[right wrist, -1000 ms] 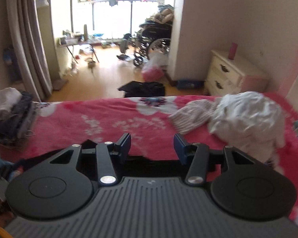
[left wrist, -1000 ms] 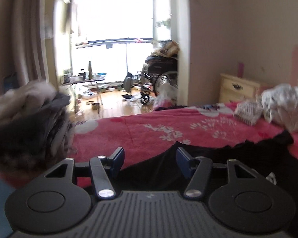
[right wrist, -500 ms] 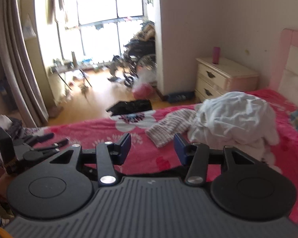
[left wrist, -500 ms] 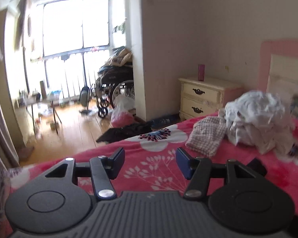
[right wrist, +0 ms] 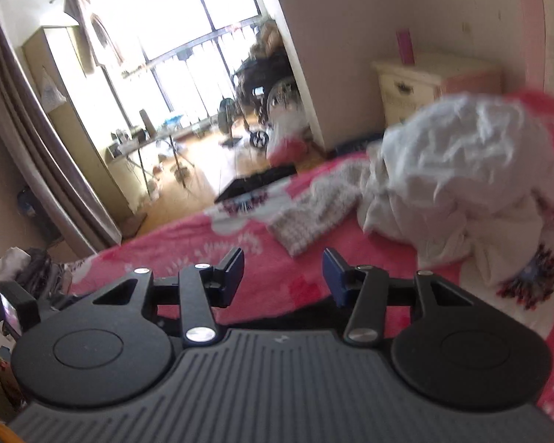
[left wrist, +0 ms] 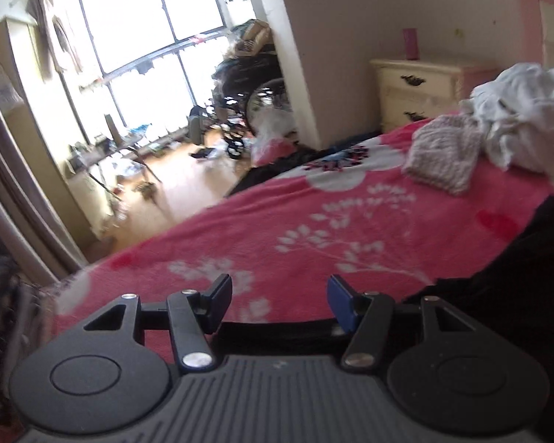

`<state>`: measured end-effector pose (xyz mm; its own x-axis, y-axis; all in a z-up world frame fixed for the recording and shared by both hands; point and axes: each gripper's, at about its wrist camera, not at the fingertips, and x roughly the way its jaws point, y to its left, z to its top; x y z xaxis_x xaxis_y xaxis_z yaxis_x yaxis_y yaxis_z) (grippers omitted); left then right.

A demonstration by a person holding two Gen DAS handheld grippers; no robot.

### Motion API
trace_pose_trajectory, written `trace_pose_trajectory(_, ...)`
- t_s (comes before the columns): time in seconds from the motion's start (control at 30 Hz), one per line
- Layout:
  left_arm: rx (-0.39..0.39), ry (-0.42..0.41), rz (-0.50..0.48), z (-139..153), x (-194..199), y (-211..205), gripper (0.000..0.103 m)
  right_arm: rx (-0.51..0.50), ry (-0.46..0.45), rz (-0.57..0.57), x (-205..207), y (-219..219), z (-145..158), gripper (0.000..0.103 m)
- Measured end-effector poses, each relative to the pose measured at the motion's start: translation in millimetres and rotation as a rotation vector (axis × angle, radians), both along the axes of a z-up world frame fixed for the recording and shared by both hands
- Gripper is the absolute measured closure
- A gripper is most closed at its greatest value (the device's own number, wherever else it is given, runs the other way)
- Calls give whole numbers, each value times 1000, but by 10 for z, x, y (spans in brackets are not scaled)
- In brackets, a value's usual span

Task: Fold clothes

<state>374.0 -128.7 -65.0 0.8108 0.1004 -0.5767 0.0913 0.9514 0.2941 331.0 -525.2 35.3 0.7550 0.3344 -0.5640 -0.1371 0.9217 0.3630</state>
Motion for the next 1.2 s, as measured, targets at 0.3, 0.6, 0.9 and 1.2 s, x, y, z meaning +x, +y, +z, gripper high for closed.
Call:
trace_pose_trajectory(0.3, 11, 59, 107, -16, 187, 228, 44, 19, 252, 316, 839, 700, -822, 56)
trace_pose_trajectory(0.6, -257, 98, 211, -357, -292, 428, 45, 31, 351, 608, 1751, 1692, -1390, 56)
trace_pose_trajectory(0.9, -260, 114, 216, -718, -505, 316, 45, 68, 507, 607, 2096, 2108, -1856, 56)
trace_pose_trajectory(1.2, -159, 54, 152, -798, -441, 32, 45, 7, 423, 694, 2091, 2542, -1767, 59)
